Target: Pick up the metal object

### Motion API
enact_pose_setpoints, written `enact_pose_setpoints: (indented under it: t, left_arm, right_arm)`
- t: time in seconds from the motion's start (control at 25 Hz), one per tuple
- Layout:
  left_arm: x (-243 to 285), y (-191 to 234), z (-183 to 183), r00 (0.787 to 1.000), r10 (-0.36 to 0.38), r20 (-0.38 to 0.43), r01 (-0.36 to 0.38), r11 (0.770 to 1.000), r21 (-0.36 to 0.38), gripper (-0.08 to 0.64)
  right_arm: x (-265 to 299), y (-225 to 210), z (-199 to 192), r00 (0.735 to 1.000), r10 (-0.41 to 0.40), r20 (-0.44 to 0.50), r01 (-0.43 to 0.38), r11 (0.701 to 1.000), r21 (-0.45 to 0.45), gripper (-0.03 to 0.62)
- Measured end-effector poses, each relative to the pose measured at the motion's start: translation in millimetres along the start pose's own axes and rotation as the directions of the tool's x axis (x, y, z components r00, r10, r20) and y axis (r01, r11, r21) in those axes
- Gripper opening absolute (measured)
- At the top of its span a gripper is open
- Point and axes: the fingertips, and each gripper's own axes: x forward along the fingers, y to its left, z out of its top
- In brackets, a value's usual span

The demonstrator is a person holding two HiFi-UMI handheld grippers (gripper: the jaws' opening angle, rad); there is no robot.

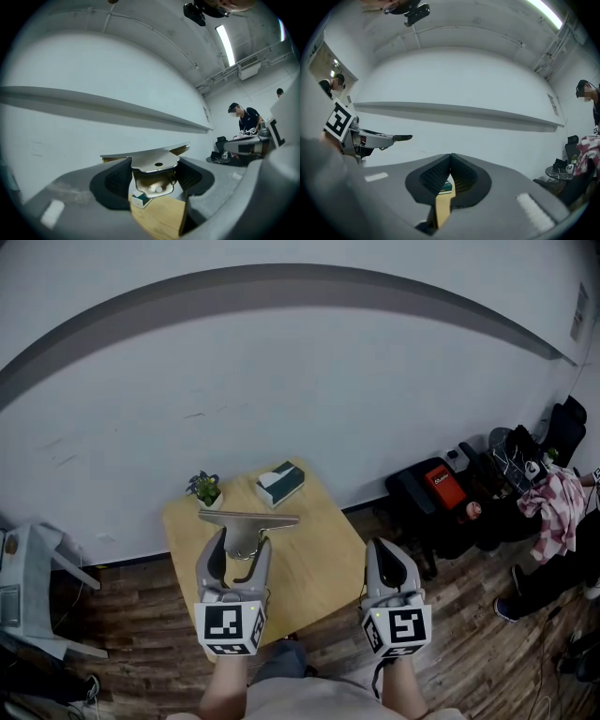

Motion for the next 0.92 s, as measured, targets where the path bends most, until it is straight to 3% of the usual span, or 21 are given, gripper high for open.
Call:
enact_pose_setpoints:
  t: [0.92]
  left_arm:
    - [-22,-11,0,1.000,-0.013,0.014,0.014,1.000,-0.027,0.295]
  right_arm:
    - [-30,4,-1,1.000,-0.024,-0.015,0.023,1.000,-0.010,0.002]
